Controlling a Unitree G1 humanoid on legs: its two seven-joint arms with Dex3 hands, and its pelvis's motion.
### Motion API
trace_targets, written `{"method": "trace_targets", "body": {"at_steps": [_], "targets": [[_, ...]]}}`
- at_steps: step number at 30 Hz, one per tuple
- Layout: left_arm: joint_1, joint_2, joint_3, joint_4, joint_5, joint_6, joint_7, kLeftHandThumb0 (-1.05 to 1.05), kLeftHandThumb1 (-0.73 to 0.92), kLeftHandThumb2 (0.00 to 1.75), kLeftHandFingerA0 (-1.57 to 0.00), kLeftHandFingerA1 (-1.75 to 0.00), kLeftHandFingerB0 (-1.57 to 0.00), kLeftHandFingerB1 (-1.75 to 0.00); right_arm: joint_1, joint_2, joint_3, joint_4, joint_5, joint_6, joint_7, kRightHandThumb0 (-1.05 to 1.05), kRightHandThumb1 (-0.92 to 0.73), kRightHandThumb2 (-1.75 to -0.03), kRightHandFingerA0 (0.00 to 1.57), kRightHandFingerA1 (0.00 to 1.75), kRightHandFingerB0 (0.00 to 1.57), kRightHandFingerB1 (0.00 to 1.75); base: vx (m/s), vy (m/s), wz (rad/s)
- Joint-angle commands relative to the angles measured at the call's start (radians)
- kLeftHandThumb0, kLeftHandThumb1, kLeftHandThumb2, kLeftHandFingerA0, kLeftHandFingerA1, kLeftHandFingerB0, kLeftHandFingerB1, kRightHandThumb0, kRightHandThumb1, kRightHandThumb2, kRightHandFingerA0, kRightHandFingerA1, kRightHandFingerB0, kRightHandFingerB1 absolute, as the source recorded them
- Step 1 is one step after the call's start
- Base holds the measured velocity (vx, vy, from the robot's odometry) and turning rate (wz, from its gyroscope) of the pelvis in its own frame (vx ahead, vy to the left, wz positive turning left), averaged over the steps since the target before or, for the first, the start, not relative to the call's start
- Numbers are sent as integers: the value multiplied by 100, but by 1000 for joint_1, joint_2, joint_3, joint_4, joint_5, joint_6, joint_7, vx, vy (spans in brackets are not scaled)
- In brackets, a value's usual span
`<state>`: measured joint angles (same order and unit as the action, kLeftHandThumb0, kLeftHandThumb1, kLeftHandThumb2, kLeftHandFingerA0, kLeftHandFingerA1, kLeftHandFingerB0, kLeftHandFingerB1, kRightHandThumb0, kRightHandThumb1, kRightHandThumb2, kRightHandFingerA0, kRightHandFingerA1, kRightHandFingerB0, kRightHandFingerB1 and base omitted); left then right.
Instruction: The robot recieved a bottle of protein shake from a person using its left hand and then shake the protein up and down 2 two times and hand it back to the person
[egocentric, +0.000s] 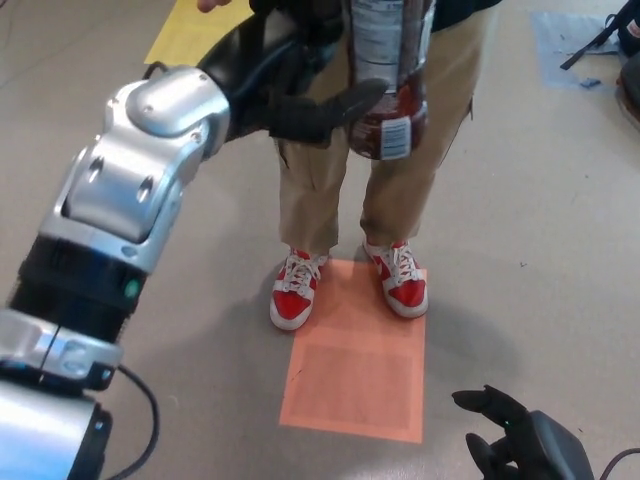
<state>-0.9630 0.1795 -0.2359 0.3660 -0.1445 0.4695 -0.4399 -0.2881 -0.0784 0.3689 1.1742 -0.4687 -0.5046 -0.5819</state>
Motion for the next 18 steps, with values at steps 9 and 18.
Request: {"method": "trace_targets", "body": {"at_steps": [9, 18], "targets": [[-252, -98, -46, 246, -61, 382, -217, -88, 65, 60, 0, 0, 0, 0, -24, -12, -35, 25, 2, -87, -59, -30, -86, -65, 90, 56, 55, 43, 0, 0, 0], [-250, -137, 34, 292, -41, 358, -133, -83, 62, 59, 0, 0, 0, 0, -37, -14, -40, 37, -9, -115, -74, -30, -84, -65, 91, 56, 55, 44, 0, 0, 0]]}}
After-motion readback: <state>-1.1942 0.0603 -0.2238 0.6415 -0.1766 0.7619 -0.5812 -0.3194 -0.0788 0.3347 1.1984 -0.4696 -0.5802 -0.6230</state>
